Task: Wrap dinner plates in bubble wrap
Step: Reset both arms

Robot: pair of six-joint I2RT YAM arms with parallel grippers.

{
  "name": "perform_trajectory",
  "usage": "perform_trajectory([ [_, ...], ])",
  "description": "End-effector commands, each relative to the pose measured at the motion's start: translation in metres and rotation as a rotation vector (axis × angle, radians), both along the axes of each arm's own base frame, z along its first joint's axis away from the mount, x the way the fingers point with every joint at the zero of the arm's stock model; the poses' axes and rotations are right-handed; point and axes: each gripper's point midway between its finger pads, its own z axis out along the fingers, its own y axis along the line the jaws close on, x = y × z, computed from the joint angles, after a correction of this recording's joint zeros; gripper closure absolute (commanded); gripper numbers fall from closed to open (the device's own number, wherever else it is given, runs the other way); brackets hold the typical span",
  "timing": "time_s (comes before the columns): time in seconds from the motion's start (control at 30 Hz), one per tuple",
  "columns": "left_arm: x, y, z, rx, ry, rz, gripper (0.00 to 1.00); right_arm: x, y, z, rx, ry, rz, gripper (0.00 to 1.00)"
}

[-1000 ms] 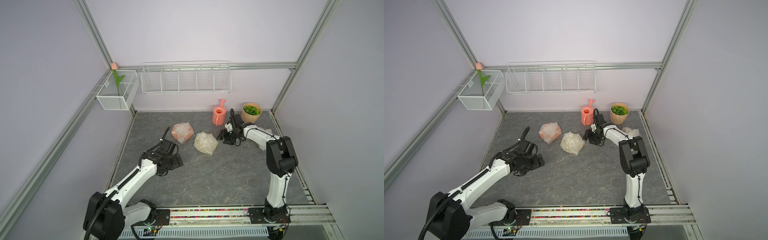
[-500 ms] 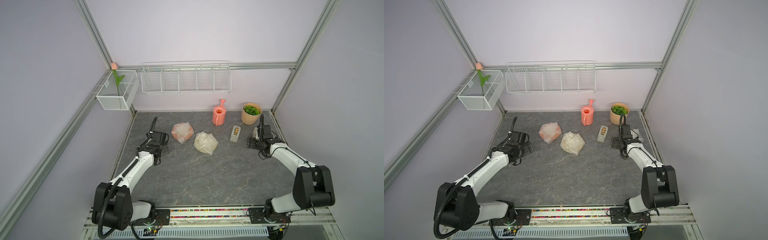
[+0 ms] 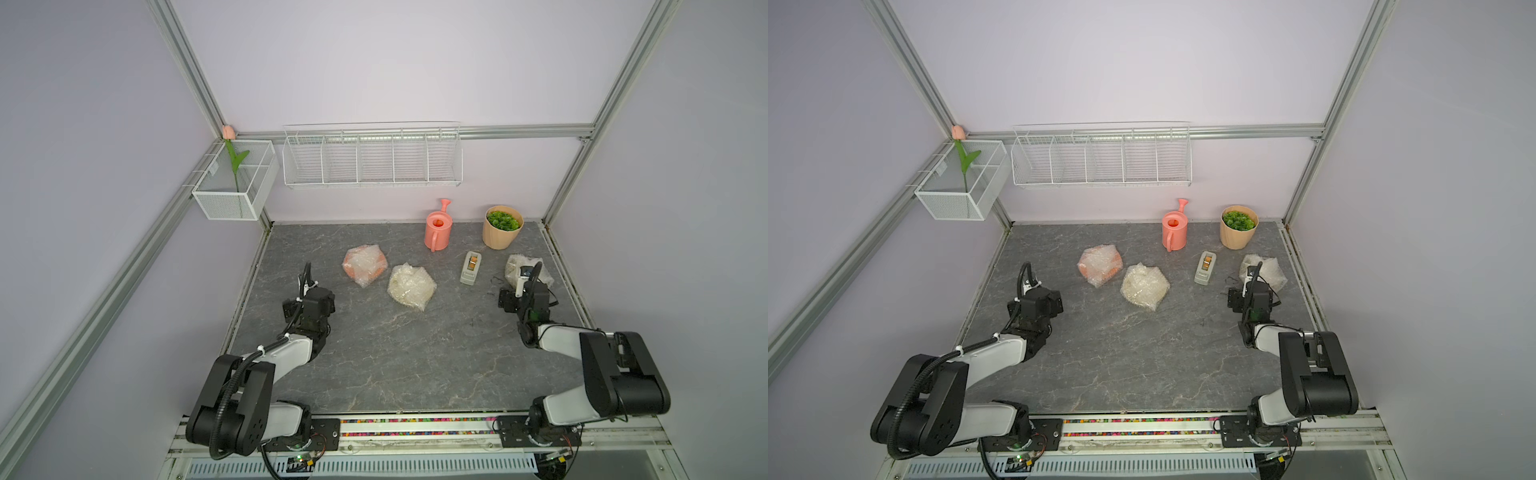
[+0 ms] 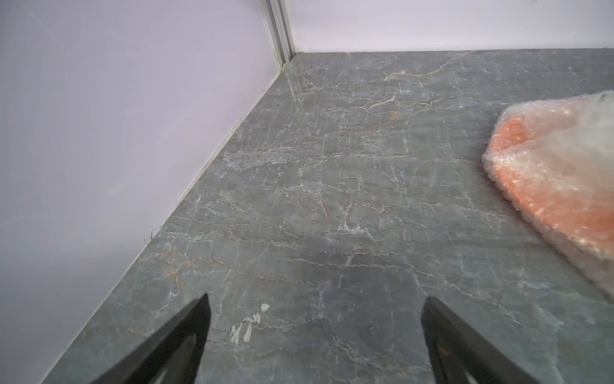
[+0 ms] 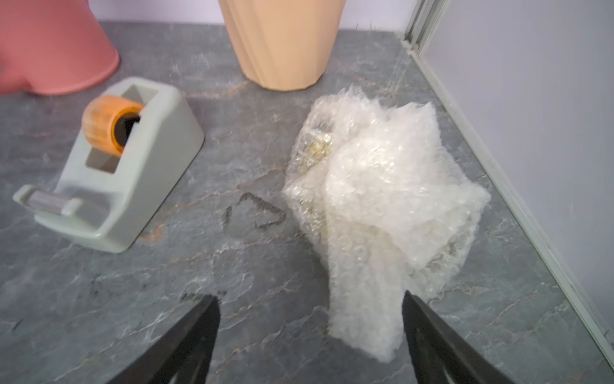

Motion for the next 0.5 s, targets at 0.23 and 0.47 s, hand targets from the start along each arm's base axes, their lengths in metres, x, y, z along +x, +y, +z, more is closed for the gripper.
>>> perform_trajectory([
  [0.23, 0.037, -0.006, 0.025, -0.07, -0.234, -0.188, 0.0, 0.012, 0.015, 0.019, 0.007, -0.133, 0.102, 0.11],
  [0.47, 0.045, 0.014, 0.021, -0.086, -0.226, -0.092, 0.01, 0.012, 0.016, 0.019, 0.002, -0.132, 0.099, 0.11],
])
